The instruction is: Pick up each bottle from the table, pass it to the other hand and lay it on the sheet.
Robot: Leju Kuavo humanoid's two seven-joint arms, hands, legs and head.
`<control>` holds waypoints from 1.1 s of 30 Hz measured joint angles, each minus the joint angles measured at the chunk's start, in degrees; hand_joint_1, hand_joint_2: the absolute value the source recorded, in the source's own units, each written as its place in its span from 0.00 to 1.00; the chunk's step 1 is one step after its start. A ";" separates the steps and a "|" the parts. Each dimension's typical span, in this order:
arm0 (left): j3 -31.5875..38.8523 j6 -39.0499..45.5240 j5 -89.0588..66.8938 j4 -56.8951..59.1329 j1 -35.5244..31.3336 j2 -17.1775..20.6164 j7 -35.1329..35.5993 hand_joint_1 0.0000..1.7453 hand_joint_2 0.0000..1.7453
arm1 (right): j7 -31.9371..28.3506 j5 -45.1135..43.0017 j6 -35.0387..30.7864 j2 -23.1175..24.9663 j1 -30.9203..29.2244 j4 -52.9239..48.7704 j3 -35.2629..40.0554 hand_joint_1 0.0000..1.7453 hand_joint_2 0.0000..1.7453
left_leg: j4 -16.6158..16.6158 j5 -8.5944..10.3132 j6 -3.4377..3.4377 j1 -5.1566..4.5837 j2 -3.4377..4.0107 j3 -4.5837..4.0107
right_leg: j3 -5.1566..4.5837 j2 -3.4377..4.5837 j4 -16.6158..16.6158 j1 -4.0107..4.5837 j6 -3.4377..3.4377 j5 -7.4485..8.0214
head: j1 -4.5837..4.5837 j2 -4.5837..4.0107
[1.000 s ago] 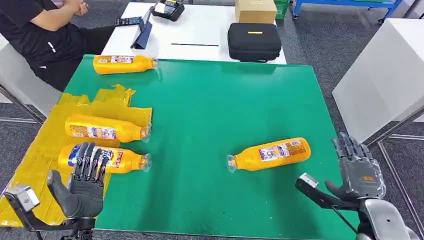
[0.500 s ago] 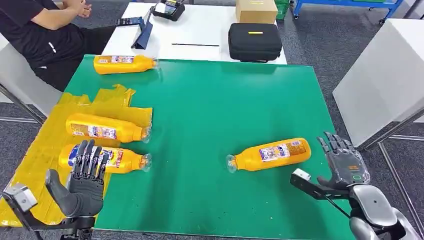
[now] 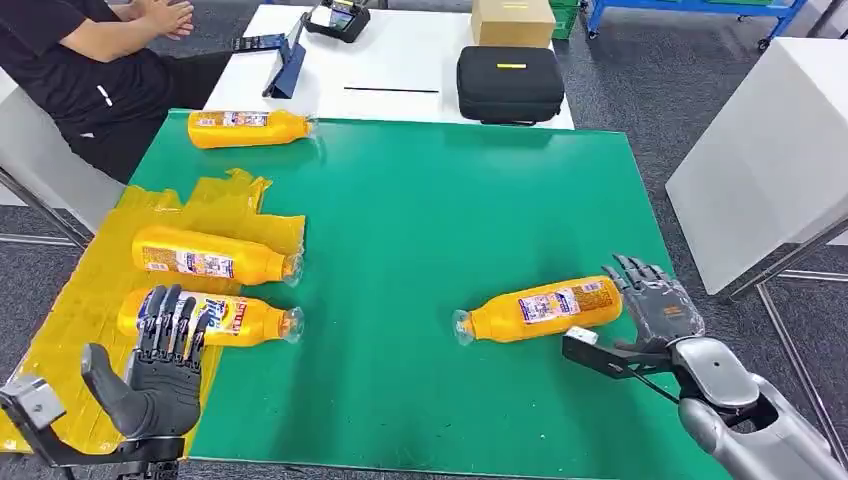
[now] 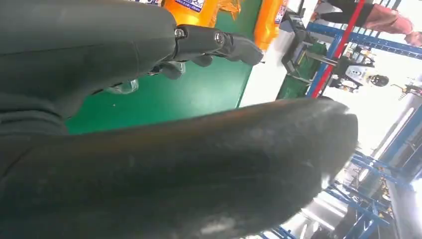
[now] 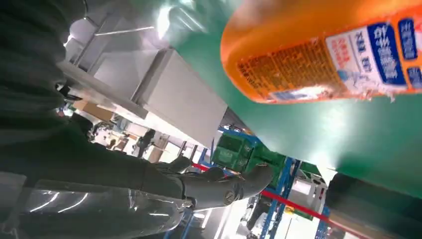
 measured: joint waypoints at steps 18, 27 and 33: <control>1.60 1.14 1.75 -1.03 0.93 0.46 -0.83 0.00 0.00 | -0.92 -3.59 2.71 0.74 -5.31 2.52 7.37 0.00 1.00 | 0.00 0.00 0.00 0.00 -0.03 -0.02 | 0.00 -0.05 0.00 0.00 0.00 0.00 | 0.00 0.00; 2.10 1.01 1.66 -1.09 0.27 0.46 0.15 0.00 0.00 | -7.00 -4.33 8.46 6.69 -7.76 8.95 10.60 0.00 1.00 | 0.00 0.01 -0.01 0.04 -0.01 0.02 | -0.01 -0.03 0.01 0.05 -0.01 0.00 | 0.00 0.00; 2.38 1.03 1.11 -1.09 -0.73 0.15 1.38 0.00 0.00 | -8.33 -2.82 10.95 10.78 -11.65 15.83 12.11 1.00 1.00 | 0.00 -0.03 -0.02 0.07 0.02 0.37 | 0.12 -0.02 -0.02 0.06 -0.03 -0.04 | 0.02 0.00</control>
